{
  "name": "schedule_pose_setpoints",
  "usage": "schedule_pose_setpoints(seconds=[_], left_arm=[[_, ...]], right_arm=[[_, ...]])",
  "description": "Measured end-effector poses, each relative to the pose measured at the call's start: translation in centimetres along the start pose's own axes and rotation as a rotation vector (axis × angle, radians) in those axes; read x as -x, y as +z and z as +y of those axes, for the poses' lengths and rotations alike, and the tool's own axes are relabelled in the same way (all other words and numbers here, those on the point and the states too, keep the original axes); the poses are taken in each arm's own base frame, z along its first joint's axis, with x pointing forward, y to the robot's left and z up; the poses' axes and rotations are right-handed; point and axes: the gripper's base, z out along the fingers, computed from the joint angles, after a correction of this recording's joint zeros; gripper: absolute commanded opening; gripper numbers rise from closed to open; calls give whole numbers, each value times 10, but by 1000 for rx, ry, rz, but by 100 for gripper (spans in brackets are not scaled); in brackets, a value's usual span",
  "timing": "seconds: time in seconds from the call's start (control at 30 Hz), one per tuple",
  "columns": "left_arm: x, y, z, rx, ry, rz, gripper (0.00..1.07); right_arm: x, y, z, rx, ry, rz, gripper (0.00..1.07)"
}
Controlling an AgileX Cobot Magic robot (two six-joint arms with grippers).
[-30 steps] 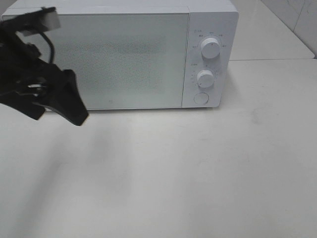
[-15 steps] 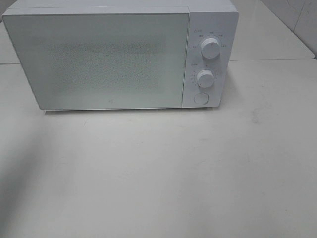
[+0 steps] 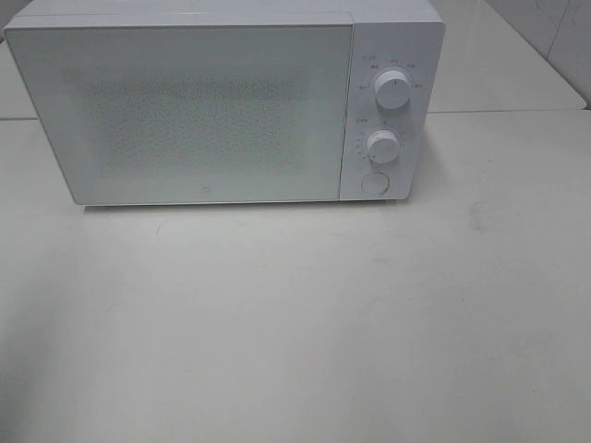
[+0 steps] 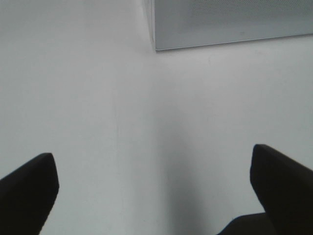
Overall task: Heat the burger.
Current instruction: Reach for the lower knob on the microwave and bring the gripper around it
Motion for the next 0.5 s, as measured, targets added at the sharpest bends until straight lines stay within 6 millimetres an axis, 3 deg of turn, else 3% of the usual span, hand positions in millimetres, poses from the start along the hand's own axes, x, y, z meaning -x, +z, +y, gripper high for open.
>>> schedule_pose_setpoints(seconds=[0.1,0.13,0.2,0.27,0.4,0.5], left_arm=[[-8,0,0,10,-6,-15,102],[-25,4,-1,20,-12,-31,102],[-33,8,-1,22,-15,-33,102],[-61,25,-2,24,-23,-21,102],[-80,38,-3,26,-46,-8,102],[-82,33,-3,41,-69,-56,102]], right_arm=[[0,0,0,0,0,0,76],[0,0,0,0,0,0,76],[0,0,0,0,0,0,76],[0,0,0,0,0,0,76],[0,0,0,0,0,0,76],[0,0,0,0,0,0,76]])
